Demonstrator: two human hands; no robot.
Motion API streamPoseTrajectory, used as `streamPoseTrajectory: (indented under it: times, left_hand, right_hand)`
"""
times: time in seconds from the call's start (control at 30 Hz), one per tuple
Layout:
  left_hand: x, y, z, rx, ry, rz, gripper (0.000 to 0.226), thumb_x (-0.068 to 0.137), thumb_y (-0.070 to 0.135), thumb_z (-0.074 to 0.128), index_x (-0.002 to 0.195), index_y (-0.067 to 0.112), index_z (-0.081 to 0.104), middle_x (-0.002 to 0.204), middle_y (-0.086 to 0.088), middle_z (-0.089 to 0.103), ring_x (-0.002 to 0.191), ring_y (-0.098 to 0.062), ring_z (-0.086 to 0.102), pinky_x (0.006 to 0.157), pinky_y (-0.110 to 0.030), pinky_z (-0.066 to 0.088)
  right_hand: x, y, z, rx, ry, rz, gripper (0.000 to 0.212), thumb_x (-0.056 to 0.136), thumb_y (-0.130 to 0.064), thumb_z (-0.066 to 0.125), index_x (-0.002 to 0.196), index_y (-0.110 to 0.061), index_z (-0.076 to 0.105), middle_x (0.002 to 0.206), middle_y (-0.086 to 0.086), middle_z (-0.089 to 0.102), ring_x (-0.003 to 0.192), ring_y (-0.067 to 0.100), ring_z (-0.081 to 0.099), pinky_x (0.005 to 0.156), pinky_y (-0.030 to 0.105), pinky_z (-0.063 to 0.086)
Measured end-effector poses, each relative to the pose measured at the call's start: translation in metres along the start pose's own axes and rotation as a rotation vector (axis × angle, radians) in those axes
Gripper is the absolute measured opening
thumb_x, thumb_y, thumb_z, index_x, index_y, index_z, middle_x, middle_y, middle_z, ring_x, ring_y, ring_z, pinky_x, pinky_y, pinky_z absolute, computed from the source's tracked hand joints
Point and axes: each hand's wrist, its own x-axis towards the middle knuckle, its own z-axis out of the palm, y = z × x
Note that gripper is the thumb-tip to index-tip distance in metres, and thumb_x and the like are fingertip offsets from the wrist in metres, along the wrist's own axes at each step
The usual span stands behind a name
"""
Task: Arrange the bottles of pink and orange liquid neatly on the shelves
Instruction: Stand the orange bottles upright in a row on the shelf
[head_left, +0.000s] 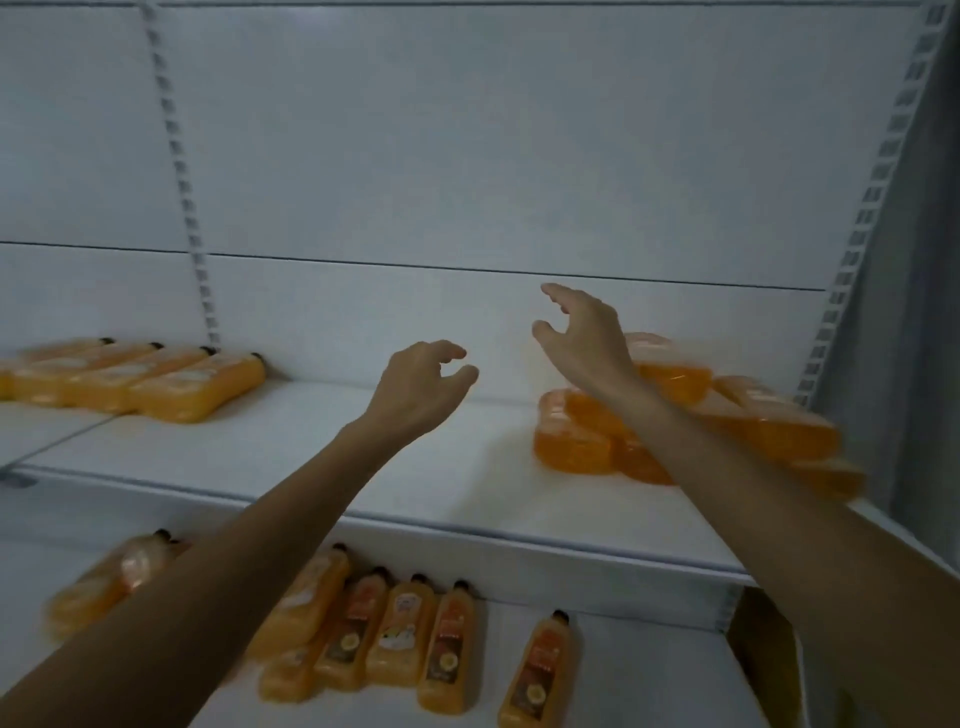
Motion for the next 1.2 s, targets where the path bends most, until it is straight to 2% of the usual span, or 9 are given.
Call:
streamPoseTrajectory:
  times: [0.1,0.27,0.43,0.53,0.7,0.83,0.97,1.07,1.2]
  left_hand:
    - [-0.033,-0.042,-0.051,0.045,0.046,-0.064,0.035,0.092,0.028,0.053,0.124,0.014,0.059,0.125,-0.003,0.061,0.108,-0.014,0.057,0.085,-0.020,0.038]
    - [-0.102,-0.109,-0.126,0.097,0.139,-0.185,0.026,0.093,0.021,0.053,0.114,0.011,0.065,0.114,-0.002,0.065,0.091,-0.006,0.054,0.077,-0.019,0.038]
    - [-0.175,-0.178,-0.158,0.117,0.154,-0.342,0.020,0.089,0.017,0.057,0.104,0.012,0.068,0.101,-0.002,0.068,0.090,-0.010,0.060,0.072,-0.015,0.039]
    - [-0.211,-0.210,-0.166,0.111,0.151,-0.409,0.020,0.087,0.023,0.060,0.102,0.012,0.069,0.097,-0.001,0.068,0.086,-0.011,0.059,0.075,-0.020,0.042]
    - [-0.248,-0.263,-0.162,0.089,0.103,-0.514,0.022,0.091,0.018,0.055,0.108,0.011,0.066,0.107,-0.003,0.067,0.089,-0.010,0.056,0.079,-0.023,0.041]
    - [-0.262,-0.305,-0.151,0.048,0.052,-0.597,0.024,0.092,0.018,0.053,0.113,0.009,0.063,0.114,-0.007,0.066,0.092,-0.011,0.057,0.085,-0.032,0.050]
    - [-0.258,-0.351,-0.142,0.072,0.008,-0.635,0.027,0.093,0.016,0.051,0.116,0.007,0.062,0.116,-0.009,0.065,0.094,-0.012,0.057,0.078,-0.022,0.045]
    - [-0.245,-0.386,-0.140,0.087,-0.012,-0.671,0.026,0.094,0.014,0.050,0.116,0.006,0.062,0.117,-0.009,0.064,0.091,-0.009,0.054,0.075,-0.019,0.040]
    - [-0.228,-0.436,-0.144,0.079,-0.038,-0.717,0.027,0.093,0.012,0.050,0.116,0.004,0.062,0.118,-0.011,0.064,0.094,-0.013,0.058,0.075,-0.018,0.041]
  right_hand:
    - [-0.021,-0.054,0.051,0.042,-0.035,-0.068,0.045,0.091,-0.020,0.055,0.135,-0.013,0.050,0.135,0.005,0.053,0.126,0.022,0.042,0.099,0.030,0.036]
    - [-0.071,-0.140,0.125,0.139,-0.170,-0.165,0.043,0.088,-0.017,0.057,0.130,-0.011,0.052,0.121,0.007,0.057,0.113,0.022,0.048,0.087,0.030,0.040]
    - [-0.135,-0.199,0.187,0.235,-0.299,-0.193,0.039,0.088,-0.015,0.056,0.126,-0.010,0.054,0.115,0.007,0.058,0.105,0.021,0.053,0.086,0.036,0.046]
    - [-0.168,-0.219,0.220,0.246,-0.381,-0.191,0.038,0.087,-0.014,0.056,0.125,-0.012,0.055,0.115,0.006,0.058,0.105,0.021,0.053,0.086,0.033,0.045]
    - [-0.215,-0.226,0.266,0.227,-0.526,-0.077,0.039,0.085,-0.015,0.057,0.124,-0.012,0.056,0.117,0.008,0.059,0.107,0.024,0.054,0.087,0.034,0.044]
    - [-0.234,-0.209,0.308,0.193,-0.673,0.024,0.034,0.082,-0.019,0.060,0.116,-0.012,0.060,0.113,0.008,0.061,0.103,0.025,0.057,0.082,0.034,0.046]
    - [-0.239,-0.190,0.361,0.202,-0.801,0.134,0.032,0.083,-0.023,0.062,0.113,-0.012,0.060,0.111,0.007,0.063,0.102,0.024,0.058,0.079,0.030,0.045]
    - [-0.233,-0.186,0.402,0.203,-0.848,0.191,0.026,0.086,-0.023,0.062,0.107,-0.009,0.059,0.101,0.003,0.063,0.097,0.021,0.060,0.077,0.032,0.050]
    - [-0.221,-0.194,0.455,0.218,-0.917,0.229,0.033,0.089,-0.019,0.059,0.120,-0.007,0.056,0.111,0.006,0.059,0.101,0.018,0.054,0.078,0.024,0.040]
